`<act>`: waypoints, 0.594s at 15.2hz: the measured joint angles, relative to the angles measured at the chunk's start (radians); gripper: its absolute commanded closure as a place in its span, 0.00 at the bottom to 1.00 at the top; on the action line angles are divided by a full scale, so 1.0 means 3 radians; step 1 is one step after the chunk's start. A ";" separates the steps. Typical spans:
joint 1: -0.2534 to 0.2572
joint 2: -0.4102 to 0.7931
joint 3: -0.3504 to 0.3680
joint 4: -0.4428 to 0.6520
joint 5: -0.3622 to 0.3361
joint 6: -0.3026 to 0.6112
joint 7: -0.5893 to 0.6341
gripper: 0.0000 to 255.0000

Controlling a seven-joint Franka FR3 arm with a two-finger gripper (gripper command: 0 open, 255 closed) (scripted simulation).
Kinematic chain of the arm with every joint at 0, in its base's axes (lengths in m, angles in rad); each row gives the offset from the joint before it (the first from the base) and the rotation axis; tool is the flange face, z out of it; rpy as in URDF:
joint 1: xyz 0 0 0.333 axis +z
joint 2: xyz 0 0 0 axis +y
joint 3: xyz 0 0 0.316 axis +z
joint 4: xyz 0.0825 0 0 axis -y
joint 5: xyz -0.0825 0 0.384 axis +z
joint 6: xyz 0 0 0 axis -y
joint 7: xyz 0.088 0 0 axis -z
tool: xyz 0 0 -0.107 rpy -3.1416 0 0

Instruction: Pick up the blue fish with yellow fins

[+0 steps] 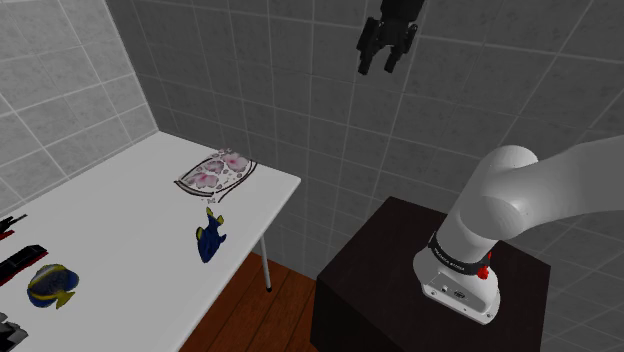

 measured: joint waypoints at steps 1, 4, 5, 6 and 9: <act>0.0000 0.0000 0.0000 0.0000 0.0000 0.0000 0.0000 0.00; 0.0013 0.0022 0.0139 -0.0138 0.0053 0.0174 0.0162 0.00; 0.0018 0.0049 0.0193 -0.0195 0.0072 0.0262 0.0226 0.00; 0.0023 0.0060 0.0255 -0.0256 0.0094 0.0341 0.0299 0.00; 0.0055 0.0198 0.0480 -0.0380 0.0175 0.0627 0.0556 0.00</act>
